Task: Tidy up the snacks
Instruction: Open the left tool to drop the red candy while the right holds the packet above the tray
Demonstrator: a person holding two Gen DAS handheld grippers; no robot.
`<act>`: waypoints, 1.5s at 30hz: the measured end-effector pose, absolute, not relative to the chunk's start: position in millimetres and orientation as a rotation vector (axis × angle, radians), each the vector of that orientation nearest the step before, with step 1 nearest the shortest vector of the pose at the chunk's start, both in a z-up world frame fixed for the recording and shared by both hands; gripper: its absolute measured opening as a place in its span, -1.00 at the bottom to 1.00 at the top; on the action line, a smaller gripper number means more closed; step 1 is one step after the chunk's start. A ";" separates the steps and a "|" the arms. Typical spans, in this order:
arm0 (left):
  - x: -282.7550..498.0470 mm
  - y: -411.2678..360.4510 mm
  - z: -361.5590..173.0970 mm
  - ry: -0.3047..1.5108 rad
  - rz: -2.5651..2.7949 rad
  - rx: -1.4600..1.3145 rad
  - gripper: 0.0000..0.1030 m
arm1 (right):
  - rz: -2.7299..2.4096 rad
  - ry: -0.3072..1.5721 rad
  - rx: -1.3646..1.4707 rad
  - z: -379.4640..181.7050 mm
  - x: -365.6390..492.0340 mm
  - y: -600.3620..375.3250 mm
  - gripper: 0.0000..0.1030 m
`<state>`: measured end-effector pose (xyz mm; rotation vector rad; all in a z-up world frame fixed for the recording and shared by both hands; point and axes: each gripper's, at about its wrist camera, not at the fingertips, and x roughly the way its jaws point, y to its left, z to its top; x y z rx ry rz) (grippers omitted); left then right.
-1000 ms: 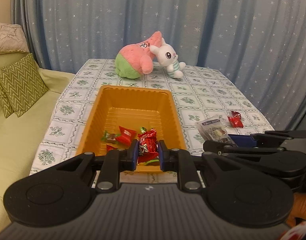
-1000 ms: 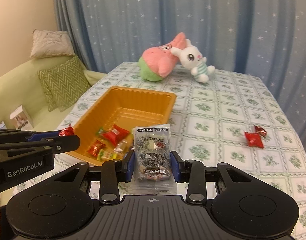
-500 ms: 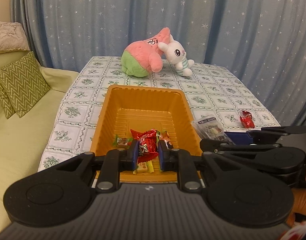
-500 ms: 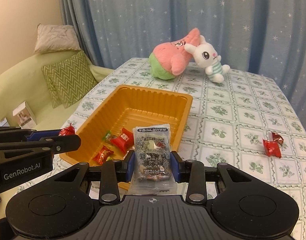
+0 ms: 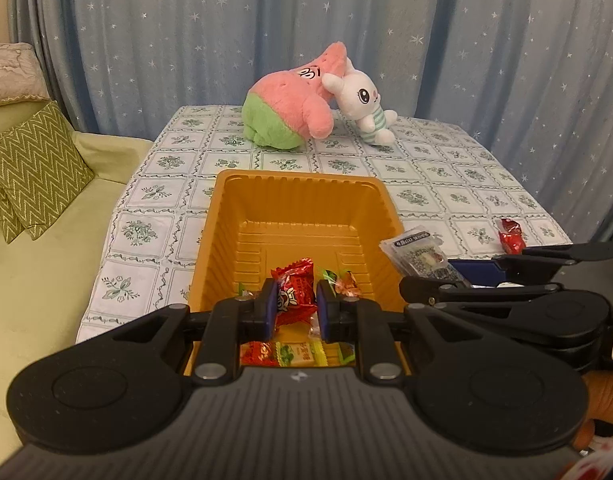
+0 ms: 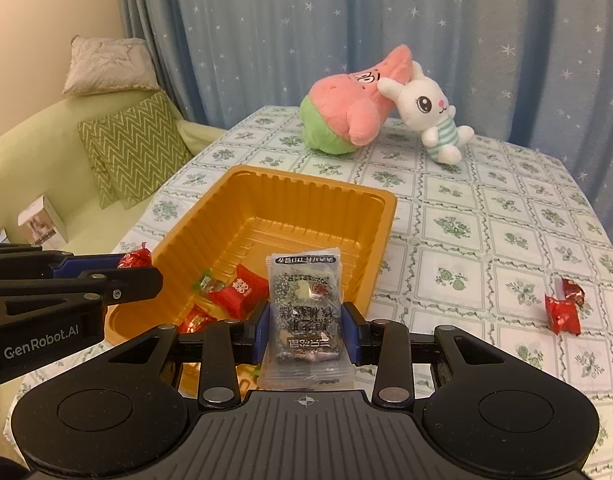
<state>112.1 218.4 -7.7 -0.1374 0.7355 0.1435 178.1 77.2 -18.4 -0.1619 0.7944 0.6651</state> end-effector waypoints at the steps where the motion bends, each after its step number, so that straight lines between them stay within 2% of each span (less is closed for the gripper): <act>1: 114.8 220.1 -8.9 0.738 0.143 -0.137 -0.65 | 0.666 0.796 -0.164 -19.8 180.4 78.6 -0.27; 19: 162.8 251.4 -40.1 0.776 0.125 -0.148 -0.65 | 0.662 0.816 -0.164 -32.9 223.6 99.4 -0.27; 21: 167.4 254.1 -43.5 0.782 0.113 -0.166 -0.46 | 0.661 0.818 -0.166 -34.3 224.8 99.4 -0.27; 22: 168.4 255.1 -44.7 0.784 0.121 -0.170 -0.17 | 0.660 0.820 -0.164 -35.0 225.2 98.9 -0.27; 23: 167.7 255.2 -44.8 0.779 0.129 -0.168 -0.12 | 0.659 0.824 -0.161 -36.0 225.6 98.0 -0.27; 45: 145.4 244.6 -39.5 0.805 0.159 -0.093 -0.11 | 0.666 0.848 -0.103 -29.4 218.2 98.3 -0.27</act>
